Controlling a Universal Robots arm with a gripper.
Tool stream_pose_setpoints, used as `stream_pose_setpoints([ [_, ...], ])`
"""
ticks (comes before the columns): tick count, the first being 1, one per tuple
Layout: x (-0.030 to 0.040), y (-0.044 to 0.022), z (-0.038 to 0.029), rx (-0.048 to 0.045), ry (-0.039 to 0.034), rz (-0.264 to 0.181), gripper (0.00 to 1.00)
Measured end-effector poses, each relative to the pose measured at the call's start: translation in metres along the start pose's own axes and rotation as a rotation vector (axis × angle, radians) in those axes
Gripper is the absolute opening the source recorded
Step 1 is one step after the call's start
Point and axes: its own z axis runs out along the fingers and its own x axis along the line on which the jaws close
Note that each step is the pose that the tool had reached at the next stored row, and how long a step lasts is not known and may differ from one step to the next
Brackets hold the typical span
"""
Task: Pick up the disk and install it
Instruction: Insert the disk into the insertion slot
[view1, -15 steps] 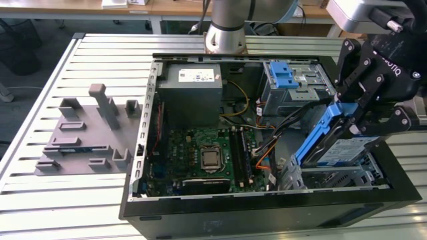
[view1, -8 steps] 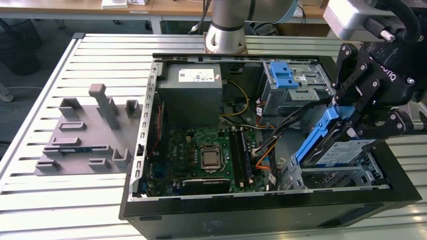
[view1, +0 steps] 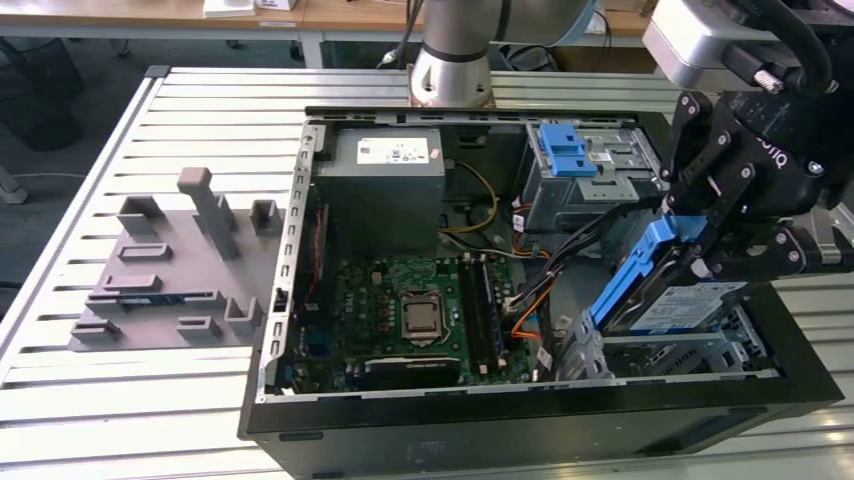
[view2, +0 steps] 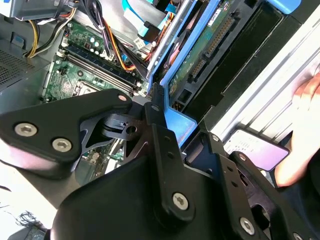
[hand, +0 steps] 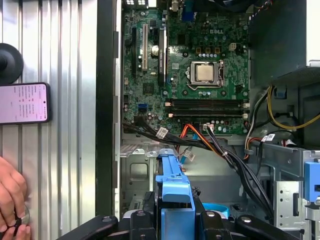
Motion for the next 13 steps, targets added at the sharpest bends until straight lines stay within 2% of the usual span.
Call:
stream_pose_setpoints([
  [7,0.0000,0.0000,0.0004,0.0000,-0.0002,0.000,0.36],
  [13,0.0001,-0.0001,0.0053,0.0000,-0.0001,0.000,0.36],
])
